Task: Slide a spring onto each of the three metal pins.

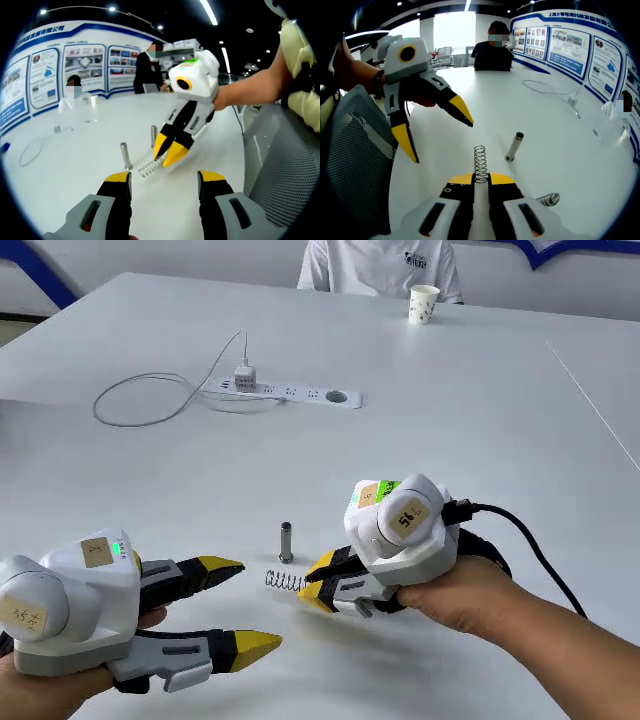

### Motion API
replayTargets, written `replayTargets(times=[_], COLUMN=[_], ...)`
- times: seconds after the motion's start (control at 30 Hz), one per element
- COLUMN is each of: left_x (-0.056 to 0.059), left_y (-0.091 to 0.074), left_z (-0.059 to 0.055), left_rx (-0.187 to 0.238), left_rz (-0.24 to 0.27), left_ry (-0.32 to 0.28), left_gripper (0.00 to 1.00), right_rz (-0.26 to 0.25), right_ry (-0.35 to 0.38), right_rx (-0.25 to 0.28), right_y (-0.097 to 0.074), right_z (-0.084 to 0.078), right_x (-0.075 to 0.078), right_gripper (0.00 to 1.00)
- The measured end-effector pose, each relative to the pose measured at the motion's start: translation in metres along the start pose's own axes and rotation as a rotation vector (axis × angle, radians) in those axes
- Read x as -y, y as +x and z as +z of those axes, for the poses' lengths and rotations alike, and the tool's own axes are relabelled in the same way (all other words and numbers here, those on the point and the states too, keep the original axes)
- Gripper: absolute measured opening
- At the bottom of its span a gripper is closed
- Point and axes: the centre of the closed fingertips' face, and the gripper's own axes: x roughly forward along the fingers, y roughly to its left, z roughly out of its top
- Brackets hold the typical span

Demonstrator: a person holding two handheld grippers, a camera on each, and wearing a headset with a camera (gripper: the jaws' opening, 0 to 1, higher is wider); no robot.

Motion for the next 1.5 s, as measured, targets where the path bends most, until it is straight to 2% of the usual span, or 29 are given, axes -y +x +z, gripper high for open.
replayTargets(times=[0.17, 0.3, 0.7, 0.97, 1.23, 1.5], left_x=[0.003, 0.006, 0.018, 0.025, 0.029, 0.031], left_y=[0.003, 0.005, 0.008, 0.010, 0.012, 0.013], left_z=[0.003, 0.005, 0.006, 0.007, 0.007, 0.008], left_rx=[-0.001, -0.001, -0.010, -0.002, 0.001, 0.000], left_rz=[-0.016, -0.031, -0.083, -0.115, -0.139, -0.151], left_ry=[0.020, 0.037, 0.104, 0.153, 0.176, 0.192], left_gripper=[0.53, 0.51, 0.41, 0.27, 0.18, 0.13], right_rz=[0.026, 0.067, 0.127, 0.139, 0.147, 0.148], right_ry=[-0.041, -0.056, -0.112, -0.128, -0.133, -0.129], right_rx=[-0.010, -0.016, -0.040, -0.060, -0.069, -0.072], right_y=[-0.015, -0.024, -0.039, -0.042, -0.044, -0.046], right_z=[0.002, 0.003, 0.011, 0.010, 0.011, 0.011], right_x=[-0.011, -0.023, -0.042, -0.045, -0.047, -0.048], right_gripper=[0.11, 0.11, 0.11, 0.11, 0.11, 0.11])
